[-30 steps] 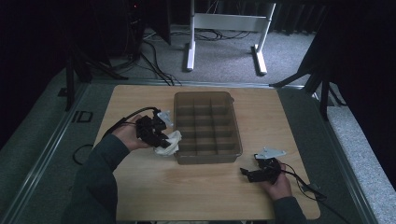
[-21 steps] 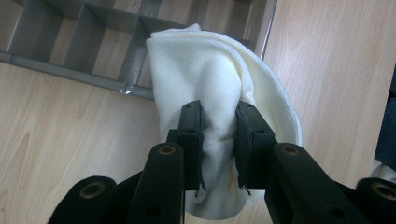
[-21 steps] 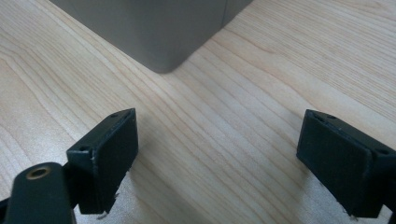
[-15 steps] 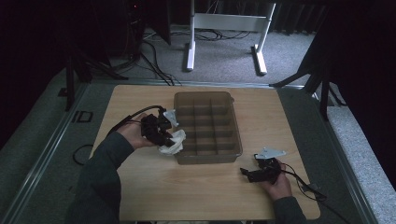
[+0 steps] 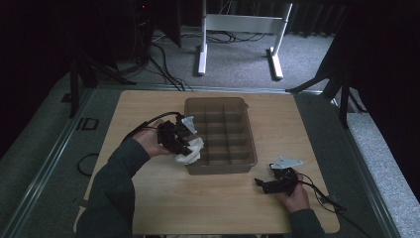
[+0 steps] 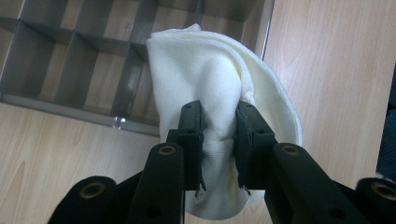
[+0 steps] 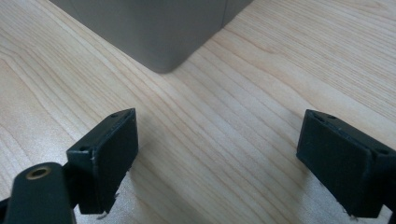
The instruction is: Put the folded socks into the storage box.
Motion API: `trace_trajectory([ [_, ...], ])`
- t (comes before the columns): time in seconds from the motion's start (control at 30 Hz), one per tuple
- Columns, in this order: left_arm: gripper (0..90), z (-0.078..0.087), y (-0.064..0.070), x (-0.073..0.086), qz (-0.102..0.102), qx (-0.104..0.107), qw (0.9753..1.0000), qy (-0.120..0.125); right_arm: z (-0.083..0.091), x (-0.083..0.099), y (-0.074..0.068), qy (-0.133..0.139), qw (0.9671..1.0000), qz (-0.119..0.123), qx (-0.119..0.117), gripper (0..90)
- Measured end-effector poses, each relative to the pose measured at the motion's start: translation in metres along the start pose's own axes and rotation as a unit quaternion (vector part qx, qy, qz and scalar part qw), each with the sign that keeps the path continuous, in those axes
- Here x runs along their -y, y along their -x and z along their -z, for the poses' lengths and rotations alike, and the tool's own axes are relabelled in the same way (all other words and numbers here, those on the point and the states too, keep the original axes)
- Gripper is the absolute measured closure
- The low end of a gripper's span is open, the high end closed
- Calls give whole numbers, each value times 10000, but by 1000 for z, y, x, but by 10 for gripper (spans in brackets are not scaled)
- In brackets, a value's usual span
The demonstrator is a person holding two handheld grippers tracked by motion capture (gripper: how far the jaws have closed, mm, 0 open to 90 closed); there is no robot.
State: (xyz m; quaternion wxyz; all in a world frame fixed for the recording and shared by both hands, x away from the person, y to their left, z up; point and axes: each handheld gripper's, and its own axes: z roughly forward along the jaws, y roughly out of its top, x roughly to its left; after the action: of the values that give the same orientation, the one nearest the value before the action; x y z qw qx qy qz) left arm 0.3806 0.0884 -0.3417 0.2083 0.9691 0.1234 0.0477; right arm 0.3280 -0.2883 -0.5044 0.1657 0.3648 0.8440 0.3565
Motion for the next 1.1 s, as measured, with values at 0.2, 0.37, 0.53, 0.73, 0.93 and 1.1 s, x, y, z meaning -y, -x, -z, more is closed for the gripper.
trace_trajectory([
  [0.2,746,-6,-1,-5,-32,47,10000,-35,0,0,0,-2,10000,4,0,122],
  [0.37,746,-10,-2,-8,-23,76,9999,-75,0,0,0,0,10000,4,1,122],
  [0.53,746,-15,-2,-10,-57,126,9998,-129,0,0,0,-1,10000,2,0,122],
  [0.73,746,-25,-3,-14,-97,169,9993,-306,0,0,0,1,10000,6,0,122],
  [0.93,746,-31,-4,-17,-74,180,9989,-418,0,0,0,2,10000,5,1,122],
  [1.1,746,-35,-6,-19,-27,275,9986,-459,0,0,0,1,10000,8,1,122],
])
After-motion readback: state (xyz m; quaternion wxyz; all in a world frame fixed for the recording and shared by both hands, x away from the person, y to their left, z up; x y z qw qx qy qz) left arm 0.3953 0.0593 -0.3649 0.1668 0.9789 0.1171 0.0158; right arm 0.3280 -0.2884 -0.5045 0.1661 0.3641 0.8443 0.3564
